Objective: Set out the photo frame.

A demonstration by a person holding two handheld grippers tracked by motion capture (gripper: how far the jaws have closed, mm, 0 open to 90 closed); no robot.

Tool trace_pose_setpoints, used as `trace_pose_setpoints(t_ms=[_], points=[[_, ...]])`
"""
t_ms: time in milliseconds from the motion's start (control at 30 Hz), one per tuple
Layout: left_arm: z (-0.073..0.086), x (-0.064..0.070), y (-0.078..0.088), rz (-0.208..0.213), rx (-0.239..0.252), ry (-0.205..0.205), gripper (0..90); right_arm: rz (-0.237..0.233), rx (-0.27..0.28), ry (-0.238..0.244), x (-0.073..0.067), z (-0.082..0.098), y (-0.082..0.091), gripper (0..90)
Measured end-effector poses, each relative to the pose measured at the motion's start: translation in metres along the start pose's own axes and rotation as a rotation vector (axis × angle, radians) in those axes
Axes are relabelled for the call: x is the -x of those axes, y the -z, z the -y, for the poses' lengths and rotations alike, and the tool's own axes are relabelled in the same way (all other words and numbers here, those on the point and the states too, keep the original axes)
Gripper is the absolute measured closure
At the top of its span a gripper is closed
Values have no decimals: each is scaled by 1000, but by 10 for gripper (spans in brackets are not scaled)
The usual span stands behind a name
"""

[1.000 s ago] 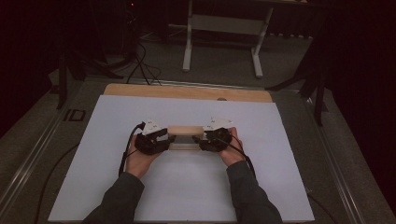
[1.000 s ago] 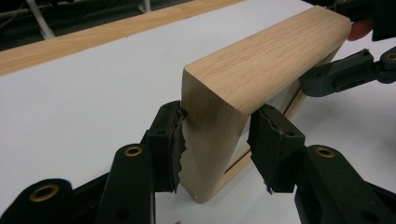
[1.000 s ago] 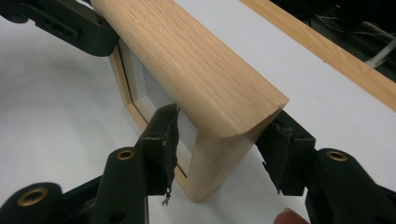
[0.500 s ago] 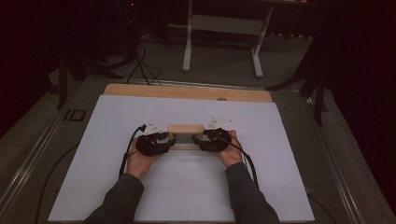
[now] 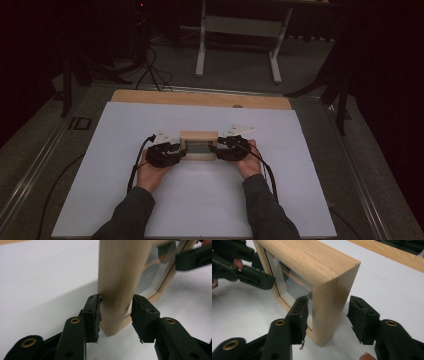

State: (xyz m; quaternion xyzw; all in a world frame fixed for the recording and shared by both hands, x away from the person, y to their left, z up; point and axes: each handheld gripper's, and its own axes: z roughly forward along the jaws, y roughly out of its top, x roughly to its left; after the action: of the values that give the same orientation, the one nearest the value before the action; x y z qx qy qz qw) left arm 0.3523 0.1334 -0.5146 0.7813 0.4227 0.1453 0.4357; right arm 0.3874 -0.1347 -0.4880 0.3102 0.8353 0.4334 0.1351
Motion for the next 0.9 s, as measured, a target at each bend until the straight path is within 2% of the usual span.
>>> trace_pose_setpoints(t_ms=[633,900], points=[[2,-2,-5,1,-7,13,569,21,-47,-50,2,3,-9,543],[2,-2,-7,2,-11,21,556,16,-53,-70,4,4,-12,542]])
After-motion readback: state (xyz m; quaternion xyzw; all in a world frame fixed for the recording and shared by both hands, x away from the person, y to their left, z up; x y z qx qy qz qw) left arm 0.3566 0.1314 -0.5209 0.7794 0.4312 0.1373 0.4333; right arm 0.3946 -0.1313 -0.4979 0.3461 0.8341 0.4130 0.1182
